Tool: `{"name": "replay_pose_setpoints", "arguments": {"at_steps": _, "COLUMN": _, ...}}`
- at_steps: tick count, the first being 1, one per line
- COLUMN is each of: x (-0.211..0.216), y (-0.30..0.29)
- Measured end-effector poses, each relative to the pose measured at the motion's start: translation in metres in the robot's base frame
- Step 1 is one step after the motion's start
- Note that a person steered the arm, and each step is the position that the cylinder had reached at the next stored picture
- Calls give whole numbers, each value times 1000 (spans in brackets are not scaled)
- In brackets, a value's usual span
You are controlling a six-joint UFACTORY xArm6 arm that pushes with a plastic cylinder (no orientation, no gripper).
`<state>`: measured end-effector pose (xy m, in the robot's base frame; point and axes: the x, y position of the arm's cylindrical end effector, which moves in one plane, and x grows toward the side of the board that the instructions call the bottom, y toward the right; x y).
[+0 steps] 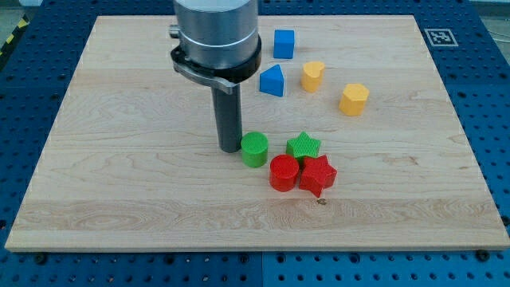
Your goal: Move the blue triangle below the blue cube
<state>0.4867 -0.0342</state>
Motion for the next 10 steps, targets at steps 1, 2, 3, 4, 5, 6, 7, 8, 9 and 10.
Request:
{"name": "replay_pose_setpoints", "arguments": {"at_steps": 1, "x": 0, "y": 10}}
{"name": "replay_pose_setpoints", "arguments": {"at_steps": 2, "x": 0, "y": 11}}
{"name": "replay_pose_setpoints", "arguments": {"at_steps": 3, "x": 0, "y": 14}}
{"name": "replay_pose_setpoints", "arguments": {"at_steps": 4, "x": -17, "y": 14}}
{"name": "replay_pose_setpoints", "arguments": {"at_steps": 5, "x": -43, "y": 14}}
{"name": "replay_pose_setpoints", "arguments": {"at_steps": 6, "x": -60, "y": 24}}
{"name": "replay_pose_setpoints", "arguments": {"at_steps": 7, "x": -76, "y": 33}}
{"name": "replay_pose_setpoints", "arguments": {"at_steps": 8, "x": -92, "y": 39}}
{"name": "replay_pose_setpoints", "arguments": {"at_steps": 9, "x": -104, "y": 48}}
{"name": "replay_pose_setpoints", "arguments": {"at_steps": 10, "x": -115, "y": 54}}
